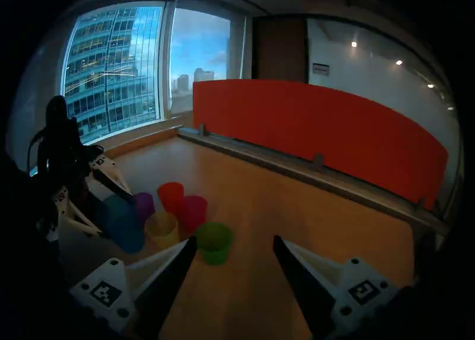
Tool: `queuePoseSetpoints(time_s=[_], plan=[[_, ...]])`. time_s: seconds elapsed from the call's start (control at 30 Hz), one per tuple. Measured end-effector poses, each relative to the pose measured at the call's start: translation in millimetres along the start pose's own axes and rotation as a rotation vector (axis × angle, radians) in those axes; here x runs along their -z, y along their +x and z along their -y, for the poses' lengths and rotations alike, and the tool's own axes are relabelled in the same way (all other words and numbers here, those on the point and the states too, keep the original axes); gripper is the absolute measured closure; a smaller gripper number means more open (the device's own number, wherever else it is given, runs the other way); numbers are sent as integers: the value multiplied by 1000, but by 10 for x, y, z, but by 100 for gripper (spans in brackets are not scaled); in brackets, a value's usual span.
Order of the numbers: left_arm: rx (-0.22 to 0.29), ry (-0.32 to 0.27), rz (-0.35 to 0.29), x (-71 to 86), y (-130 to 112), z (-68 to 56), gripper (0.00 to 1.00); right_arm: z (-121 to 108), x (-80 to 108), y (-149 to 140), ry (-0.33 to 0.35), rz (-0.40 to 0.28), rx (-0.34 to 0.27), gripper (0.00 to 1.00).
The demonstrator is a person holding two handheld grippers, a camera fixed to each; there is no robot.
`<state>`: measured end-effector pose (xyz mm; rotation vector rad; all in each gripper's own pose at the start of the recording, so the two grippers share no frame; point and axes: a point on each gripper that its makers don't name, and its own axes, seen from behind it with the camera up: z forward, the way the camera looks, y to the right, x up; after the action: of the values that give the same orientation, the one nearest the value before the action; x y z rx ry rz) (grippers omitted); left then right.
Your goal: Pour water
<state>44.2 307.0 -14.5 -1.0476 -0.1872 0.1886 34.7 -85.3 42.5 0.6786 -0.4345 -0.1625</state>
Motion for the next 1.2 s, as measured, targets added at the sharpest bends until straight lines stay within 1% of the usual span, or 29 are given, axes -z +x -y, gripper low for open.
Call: queuePoseSetpoints(time_s=[0.27,0.53,0.8,1.07,1.2], plan=[[-16,44,-32,141,159,178,11,55,-73,-16,12,8,11,0],[-20,78,-65,294,314,308,11,136,-170,-79,32,22,11,1],[-18,105,-81,434,422,399,11,214,-315,-171,55,38,5,0],[-48,161,-105,618,599,577,11,254,-485,-342,67,69,5,0],[-52,186,-112,716,674,657,11,271,-583,-428,70,84,9,0]])
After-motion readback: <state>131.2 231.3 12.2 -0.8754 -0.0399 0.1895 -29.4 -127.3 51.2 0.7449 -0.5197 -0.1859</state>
